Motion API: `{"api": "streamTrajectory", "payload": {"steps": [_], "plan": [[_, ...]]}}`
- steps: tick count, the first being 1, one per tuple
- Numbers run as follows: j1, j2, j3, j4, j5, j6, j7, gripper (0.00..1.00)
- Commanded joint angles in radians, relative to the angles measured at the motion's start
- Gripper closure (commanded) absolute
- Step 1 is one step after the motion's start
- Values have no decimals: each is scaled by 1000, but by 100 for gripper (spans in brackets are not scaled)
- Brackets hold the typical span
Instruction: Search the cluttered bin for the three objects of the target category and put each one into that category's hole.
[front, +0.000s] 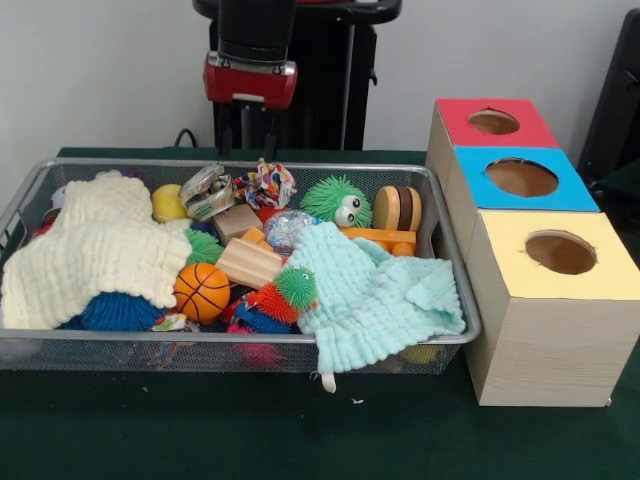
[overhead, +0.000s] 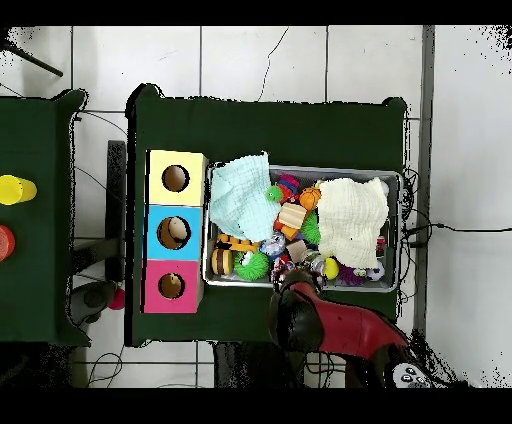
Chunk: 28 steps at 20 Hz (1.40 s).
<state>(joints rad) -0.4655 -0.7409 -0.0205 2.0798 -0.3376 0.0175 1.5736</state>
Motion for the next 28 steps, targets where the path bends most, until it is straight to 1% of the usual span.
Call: {"api": "streamTrajectory", "payload": {"steps": [1, 3, 6, 8, 13, 15, 17, 19, 20, 24, 28], "plan": [[-5, 43, 88, -43, 81, -81, 240, 0], [-8, 67, 98, -41, 91, -93, 241, 0], [-3, 129, 92, -47, 95, -173, 250, 0], [-2, 158, 89, -48, 99, -212, 253, 0], [17, 210, 71, -43, 128, -277, 266, 0], [24, 218, 70, -32, 153, -270, 273, 0], [45, 218, 58, -23, 179, -247, 269, 0], [73, 214, 42, -16, 211, -195, 260, 0], [85, 209, 35, -12, 229, -161, 257, 0], [84, 187, 48, 5, 275, -42, 234, 0], [114, 134, 17, 2, 306, 109, 187, 0]]}}
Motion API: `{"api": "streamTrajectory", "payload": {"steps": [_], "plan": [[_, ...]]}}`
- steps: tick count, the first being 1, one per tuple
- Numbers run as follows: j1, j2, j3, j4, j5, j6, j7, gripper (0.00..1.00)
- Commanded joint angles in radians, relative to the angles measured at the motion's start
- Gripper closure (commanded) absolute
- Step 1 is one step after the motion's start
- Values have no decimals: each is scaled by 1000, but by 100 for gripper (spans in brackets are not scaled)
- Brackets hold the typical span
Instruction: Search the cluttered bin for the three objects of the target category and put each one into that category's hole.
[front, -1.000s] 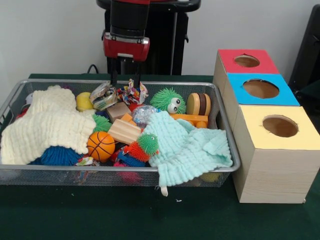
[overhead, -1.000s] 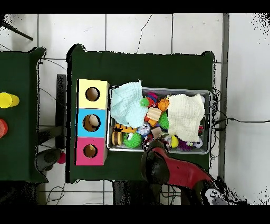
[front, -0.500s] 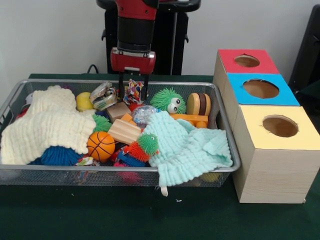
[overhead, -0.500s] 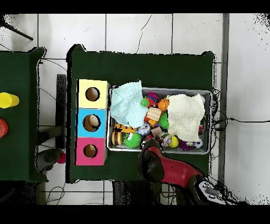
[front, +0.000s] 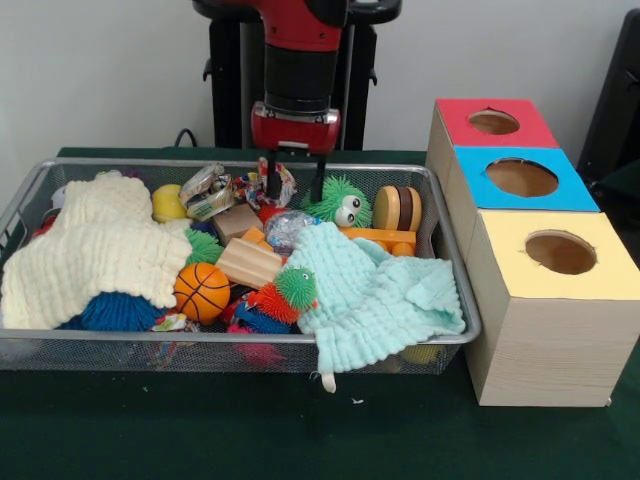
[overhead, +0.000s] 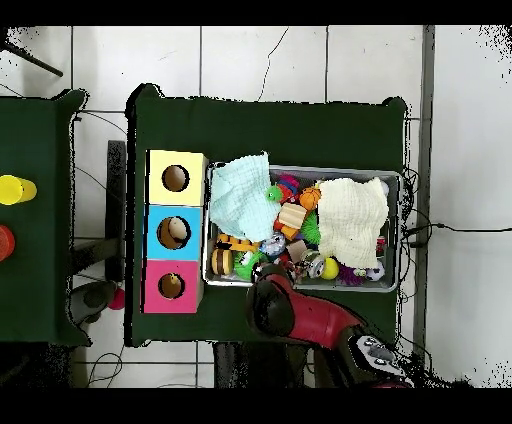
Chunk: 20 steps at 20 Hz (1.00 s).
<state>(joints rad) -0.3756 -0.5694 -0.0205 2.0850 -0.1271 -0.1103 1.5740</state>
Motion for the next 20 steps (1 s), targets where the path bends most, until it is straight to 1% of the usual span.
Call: {"api": "streamTrajectory", "payload": {"steps": [1, 4, 5, 8, 11, 17, 20], "plan": [[46, -50, -6, -15, 95, 284, 166, 0], [92, -67, -61, -55, 72, 367, 124, 0], [120, -66, -96, -74, 45, 375, 103, 0], [166, -53, -155, -130, -38, 357, 56, 0], [174, -37, -169, -156, -74, 327, 47, 0], [190, -27, -183, -189, -115, 311, 51, 0], [216, -10, -214, -221, -155, 249, 59, 0]]}}
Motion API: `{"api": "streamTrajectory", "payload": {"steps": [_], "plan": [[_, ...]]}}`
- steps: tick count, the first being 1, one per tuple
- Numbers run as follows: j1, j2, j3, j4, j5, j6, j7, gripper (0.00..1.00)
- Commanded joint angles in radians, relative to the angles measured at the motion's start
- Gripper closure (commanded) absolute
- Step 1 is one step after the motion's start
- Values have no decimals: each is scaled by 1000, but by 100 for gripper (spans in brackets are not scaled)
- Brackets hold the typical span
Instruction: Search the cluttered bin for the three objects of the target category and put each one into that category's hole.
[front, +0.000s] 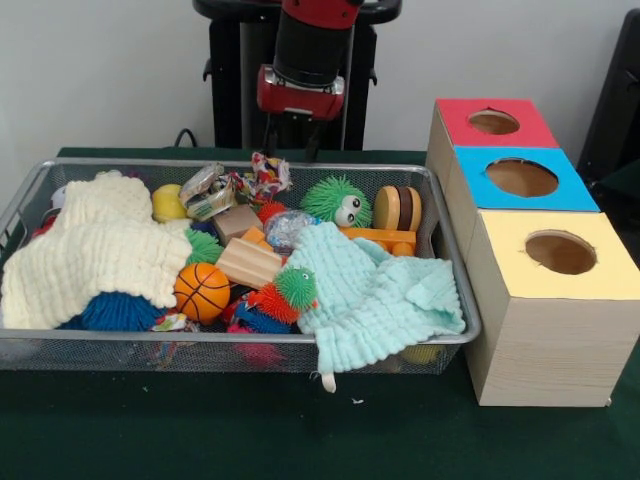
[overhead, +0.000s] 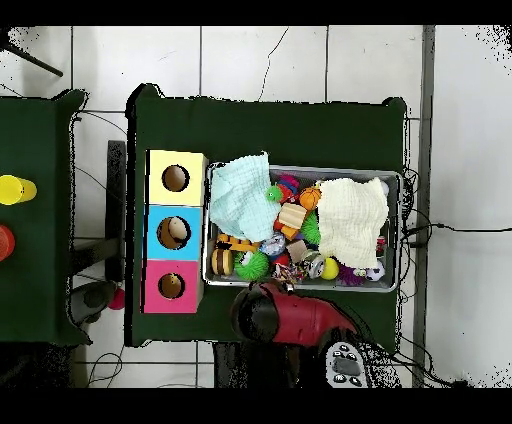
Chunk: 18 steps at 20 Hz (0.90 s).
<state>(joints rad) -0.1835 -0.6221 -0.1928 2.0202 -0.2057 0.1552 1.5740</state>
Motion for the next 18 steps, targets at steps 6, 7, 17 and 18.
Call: {"api": "streamTrajectory", "payload": {"steps": [6, 7, 17, 18], "plan": [[101, 103, -151, -213, -131, -194, 100, 0], [110, 110, -163, -217, -128, -212, 108, 0], [42, 117, -101, -151, -44, -270, 183, 0], [34, 117, -92, -145, -42, -275, 187, 0]]}}
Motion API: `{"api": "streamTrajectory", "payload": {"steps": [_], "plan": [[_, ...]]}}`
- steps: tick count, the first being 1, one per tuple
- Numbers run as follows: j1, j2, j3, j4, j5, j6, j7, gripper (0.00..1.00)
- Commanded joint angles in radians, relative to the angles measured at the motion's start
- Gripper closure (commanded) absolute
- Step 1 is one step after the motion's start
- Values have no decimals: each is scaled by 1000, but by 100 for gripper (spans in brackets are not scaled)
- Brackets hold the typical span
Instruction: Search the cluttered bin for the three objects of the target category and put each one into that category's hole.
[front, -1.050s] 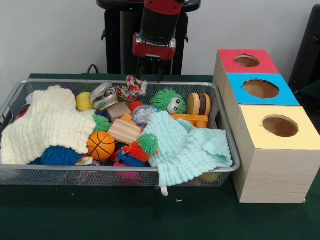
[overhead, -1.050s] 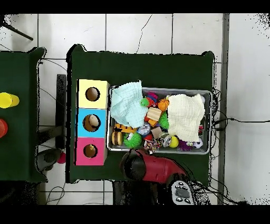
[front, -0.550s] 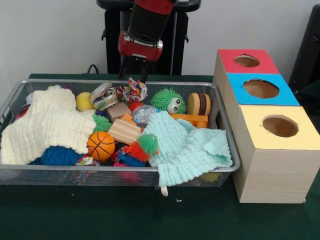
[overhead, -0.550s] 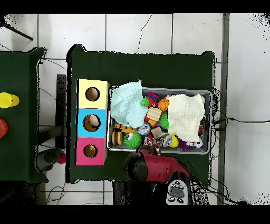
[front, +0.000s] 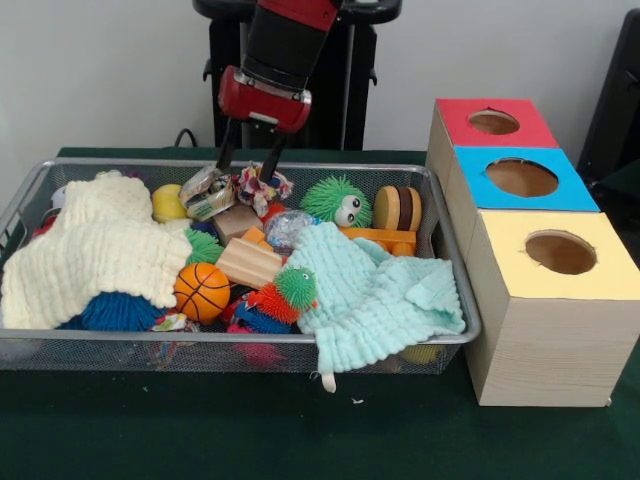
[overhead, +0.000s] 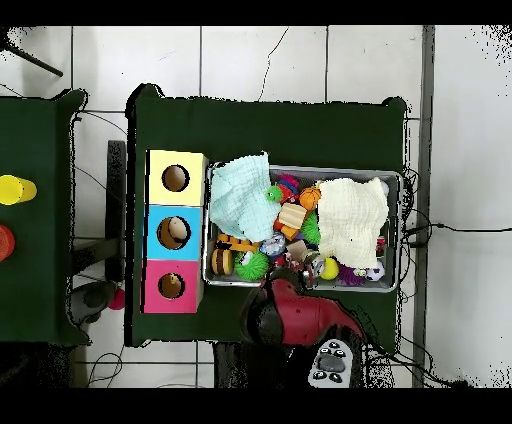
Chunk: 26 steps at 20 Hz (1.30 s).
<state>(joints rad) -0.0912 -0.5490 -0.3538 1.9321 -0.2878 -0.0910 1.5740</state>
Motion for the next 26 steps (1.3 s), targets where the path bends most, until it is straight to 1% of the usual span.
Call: {"api": "streamTrajectory", "payload": {"steps": [1, 3, 5, 9, 13, 17, 20, 26], "plan": [[-67, 44, 78, -53, 44, -28, 191, 0], [-95, 39, 112, -38, 63, -2, 206, 0], [-142, 33, 167, -10, 79, 24, 224, 0], [-209, 20, 242, 34, 112, 110, 218, 0], [-230, 10, 265, 65, 132, 120, 216, 0], [-257, 4, 298, 93, 176, 135, 233, 0], [-284, -6, 332, 118, 210, 168, 234, 0], [-284, -16, 338, 127, 242, 197, 211, 0]]}}
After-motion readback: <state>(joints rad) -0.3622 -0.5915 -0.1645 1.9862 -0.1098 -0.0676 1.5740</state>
